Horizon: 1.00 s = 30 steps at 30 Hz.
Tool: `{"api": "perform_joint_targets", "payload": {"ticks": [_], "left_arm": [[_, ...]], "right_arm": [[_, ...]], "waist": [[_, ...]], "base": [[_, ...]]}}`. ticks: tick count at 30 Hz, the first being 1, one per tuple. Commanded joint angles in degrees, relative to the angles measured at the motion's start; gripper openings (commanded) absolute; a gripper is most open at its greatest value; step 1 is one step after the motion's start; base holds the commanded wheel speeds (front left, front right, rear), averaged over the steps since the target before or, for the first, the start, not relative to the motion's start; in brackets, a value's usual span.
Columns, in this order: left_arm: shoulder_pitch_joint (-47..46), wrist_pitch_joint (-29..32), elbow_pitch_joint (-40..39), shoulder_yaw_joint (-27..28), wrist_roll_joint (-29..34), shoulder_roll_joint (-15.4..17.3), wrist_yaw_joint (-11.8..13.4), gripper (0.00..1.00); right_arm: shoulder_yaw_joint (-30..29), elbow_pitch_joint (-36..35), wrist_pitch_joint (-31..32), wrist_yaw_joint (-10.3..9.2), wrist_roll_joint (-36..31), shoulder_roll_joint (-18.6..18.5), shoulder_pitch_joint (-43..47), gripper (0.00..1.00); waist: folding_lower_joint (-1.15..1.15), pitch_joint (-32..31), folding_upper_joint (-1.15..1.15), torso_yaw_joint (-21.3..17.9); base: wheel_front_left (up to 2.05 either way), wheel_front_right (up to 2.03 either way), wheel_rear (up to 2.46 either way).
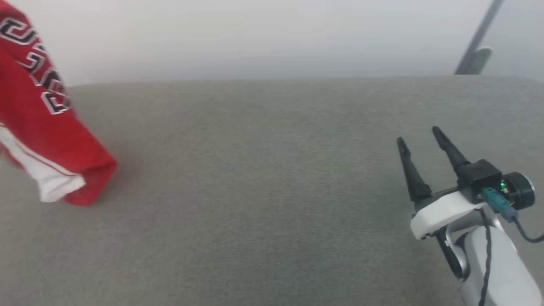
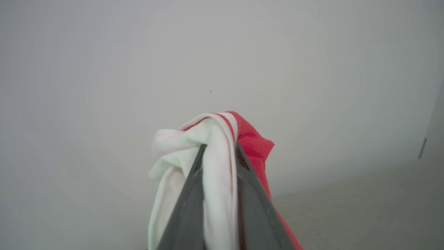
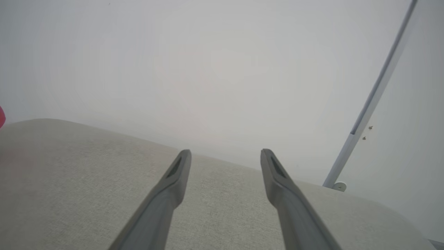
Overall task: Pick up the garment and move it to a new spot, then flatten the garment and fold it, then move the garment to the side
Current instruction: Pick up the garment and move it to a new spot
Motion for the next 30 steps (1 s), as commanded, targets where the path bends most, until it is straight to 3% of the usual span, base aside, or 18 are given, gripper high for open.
{"api": "perform_joint_targets", "payload": {"ticks": [1, 10, 15, 22, 30], "left_arm": [[0.86, 0.95, -2.45, 0.13, -0.84, 0.1, 0.66, 0.0], [0.03, 7.85, -19.25, -2.63, -0.17, -0.15, 4.33, 0.0], [-2.05, 10.81, -24.56, -6.59, 0.63, -2.36, 4.58, 0.0], [-1.48, 15.04, -25.76, -14.31, 0.56, -7.15, 4.2, 0.0], [2.37, 16.1, -19.95, -23.7, 1.6, -13.39, 2.46, 0.0]], "right_arm": [[-0.47, -0.15, -0.28, -0.06, 0.21, -0.22, 0.29, 1.0], [-4.74, -1.75, -0.82, -0.06, -0.92, -0.27, 1.12, 1.0], [-6.96, -2.63, -0.93, -0.06, -1.57, 0.29, 1.13, 1.0], [-8.88, -2.87, -1.22, -0.06, -2.37, 2.29, 1.79, 1.0], [-9.76, -2.36, -1.32, -0.06, -2.74, 4.76, 2.44, 1.0]], "waist": [[0.0, -0.59, 0.0, -1.76], [0.0, 0.58, 0.0, -8.16], [0.0, 2.39, 0.0, -11.29], [0.0, 4.93, 0.0, -14.07], [0.0, 7.19, 0.0, -15.03]], "base": [[0.0, 0.0, 0.0], [0.0, 0.0, 0.0], [0.0, 0.0, 0.0], [0.0, 0.0, 0.0], [0.0, 0.0, 0.0]]}}
